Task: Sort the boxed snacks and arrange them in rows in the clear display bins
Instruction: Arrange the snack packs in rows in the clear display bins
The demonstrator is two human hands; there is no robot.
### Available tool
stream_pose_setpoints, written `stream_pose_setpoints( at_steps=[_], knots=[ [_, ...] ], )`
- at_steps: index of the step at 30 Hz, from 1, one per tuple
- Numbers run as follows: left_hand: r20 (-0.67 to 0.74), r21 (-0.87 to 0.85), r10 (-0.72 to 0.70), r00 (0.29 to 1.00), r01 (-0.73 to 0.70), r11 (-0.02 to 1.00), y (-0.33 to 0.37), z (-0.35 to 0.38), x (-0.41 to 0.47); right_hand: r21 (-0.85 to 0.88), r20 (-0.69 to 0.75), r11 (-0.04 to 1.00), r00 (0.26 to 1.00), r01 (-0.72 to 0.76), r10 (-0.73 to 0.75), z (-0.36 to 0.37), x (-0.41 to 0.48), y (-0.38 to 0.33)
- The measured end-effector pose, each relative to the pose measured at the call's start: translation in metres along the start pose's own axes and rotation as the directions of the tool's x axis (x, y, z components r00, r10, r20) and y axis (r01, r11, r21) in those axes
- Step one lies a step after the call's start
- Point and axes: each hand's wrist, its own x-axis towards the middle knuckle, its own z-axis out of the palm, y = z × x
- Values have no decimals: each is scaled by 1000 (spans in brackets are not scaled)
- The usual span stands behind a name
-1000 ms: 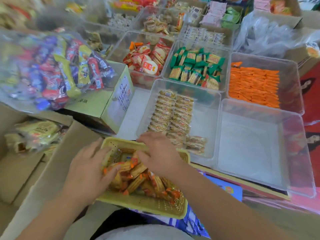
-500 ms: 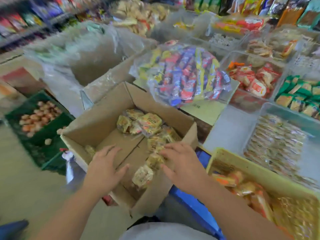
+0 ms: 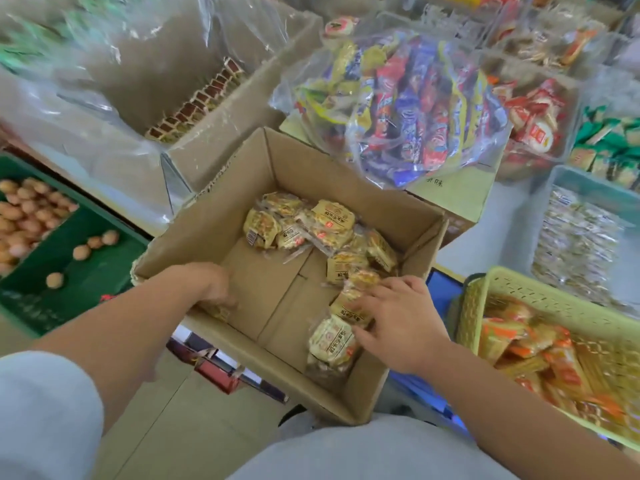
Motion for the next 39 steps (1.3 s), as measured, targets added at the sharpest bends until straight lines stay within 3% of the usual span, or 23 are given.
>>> stream_pose_setpoints(
  at_steps=[7, 10, 15, 19, 22, 26, 30, 39],
  knots=[
    [218, 30, -2, 976, -5, 1000, 7, 7, 24, -21, 4, 999, 1000, -27, 27, -3, 0, -5],
    [279, 11, 61, 958, -67, 998, 12, 0, 20, -16, -3, 1000, 1000, -26, 26, -4, 0, -5],
    [147, -86, 259, 955, -249, 965, 36, -11, 8, -19, -43, 1000, 999, -15, 14, -1, 1, -4],
    [10, -378, 464, 886, -426, 822, 84, -12, 2, -16, -66, 1000, 998, -2, 1, 1, 1, -2],
    [-72, -440, 502, 862, -479, 759, 122, 0, 7, -18, -63, 1000, 998, 4, -5, 1, 2, -1],
    [-48, -546, 439, 897, -391, 741, 154, 23, 18, -20, -57, 1000, 998, 7, -8, 0, 2, 0],
    [-82, -524, 322, 943, -315, 791, 163, 26, 17, -19, -47, 1000, 999, 3, -4, -1, 1, -1],
    [75, -612, 337, 939, -223, 758, 169, 36, 19, -31, -55, 1000, 998, 2, -4, 0, 1, 0]
  ],
)
